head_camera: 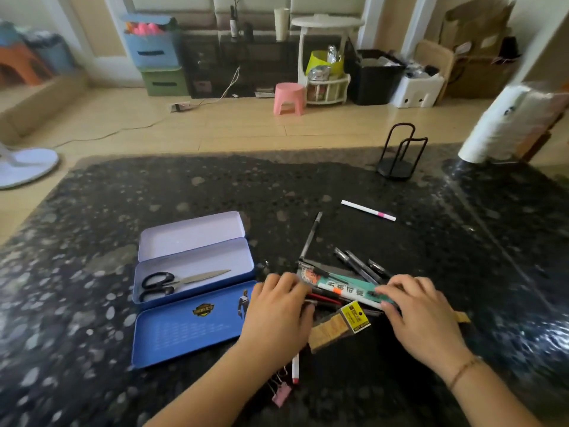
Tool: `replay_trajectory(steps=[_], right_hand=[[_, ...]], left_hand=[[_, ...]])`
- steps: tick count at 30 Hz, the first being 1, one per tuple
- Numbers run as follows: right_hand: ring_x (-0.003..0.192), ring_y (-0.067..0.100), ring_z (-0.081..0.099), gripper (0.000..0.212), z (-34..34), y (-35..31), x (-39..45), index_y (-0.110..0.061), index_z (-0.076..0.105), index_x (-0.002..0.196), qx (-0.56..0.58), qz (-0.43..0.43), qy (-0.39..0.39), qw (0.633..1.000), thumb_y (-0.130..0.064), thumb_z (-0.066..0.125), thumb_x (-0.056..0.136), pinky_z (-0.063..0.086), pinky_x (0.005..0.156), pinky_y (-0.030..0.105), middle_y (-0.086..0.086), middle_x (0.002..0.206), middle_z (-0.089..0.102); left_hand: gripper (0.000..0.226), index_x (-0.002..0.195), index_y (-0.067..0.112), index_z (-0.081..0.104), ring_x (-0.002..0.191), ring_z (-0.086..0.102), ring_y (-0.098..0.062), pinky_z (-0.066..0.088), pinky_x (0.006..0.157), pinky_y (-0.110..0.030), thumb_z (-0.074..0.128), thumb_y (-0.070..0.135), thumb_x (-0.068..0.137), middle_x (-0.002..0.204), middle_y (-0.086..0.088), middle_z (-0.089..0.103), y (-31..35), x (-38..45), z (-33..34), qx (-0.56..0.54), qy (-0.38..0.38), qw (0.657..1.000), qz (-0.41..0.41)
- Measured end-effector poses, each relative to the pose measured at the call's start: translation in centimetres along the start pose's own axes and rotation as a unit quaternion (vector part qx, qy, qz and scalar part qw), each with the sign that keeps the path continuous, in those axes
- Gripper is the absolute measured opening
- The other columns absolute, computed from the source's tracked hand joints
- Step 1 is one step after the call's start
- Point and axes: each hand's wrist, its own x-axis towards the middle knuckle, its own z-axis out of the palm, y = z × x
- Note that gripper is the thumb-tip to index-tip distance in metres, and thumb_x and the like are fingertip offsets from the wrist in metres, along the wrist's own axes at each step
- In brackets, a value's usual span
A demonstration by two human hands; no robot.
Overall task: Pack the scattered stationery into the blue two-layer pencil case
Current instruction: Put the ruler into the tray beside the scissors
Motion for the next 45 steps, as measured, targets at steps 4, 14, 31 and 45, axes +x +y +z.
replay_trajectory(steps=[4,14,31,45], right_hand=[[0.119,0.016,0.034,0.04,-0.3,-0.1,0.1,-0.04,0.051,0.133,-0.026,0.048,-0.021,0.998,-0.045,0.046,0.093,0.038,0.097,0.035,-0.008,0.133,0.041],[0.141,0.017,0.009,0.056,-0.3,0.7,0.6,-0.035,0.035,0.143,0.037,0.017,-0.056,0.998,-0.058,0.04,0.092,0.02,0.114,0.041,-0.013,0.153,0.022],[0.09,0.019,0.053,0.017,-0.2,1.4,1.0,-0.028,0.072,0.09,0.094,0.083,0.12,0.985,-0.017,0.075,0.078,0.042,0.077,0.038,-0.011,0.086,0.069],[0.143,0.014,0.009,0.036,-1.1,-2.6,0.6,-0.049,0.058,0.108,0.015,-0.101,-0.071,0.992,-0.07,0.049,0.08,0.009,0.118,0.049,-0.024,0.142,0.039]], left_hand=[[0.041,0.122,0.026,0.054,0.116,0.039,-0.021,0.034,0.097,-0.039,0.038,0.051,0.094,0.126,0.005,0.051,-0.5,3.1,-0.4,0.057,-0.059,0.993,-0.09],[0.007,0.085,0.027,0.061,0.093,0.056,-0.018,0.045,0.083,-0.039,0.057,0.032,0.086,0.085,0.007,0.065,1.3,5.3,-1.3,-0.221,-0.064,0.938,-0.26],[0.055,0.126,0.032,0.051,0.116,0.034,-0.021,0.033,0.097,-0.039,0.051,0.063,0.081,0.124,0.006,0.044,-0.2,4.7,0.0,0.023,-0.126,0.982,-0.138],[0.004,0.092,0.028,0.059,0.091,0.054,-0.005,0.05,0.083,-0.032,0.059,0.032,0.092,0.097,0.012,0.061,-0.5,2.2,-2.7,-0.178,-0.06,0.982,-0.031]])
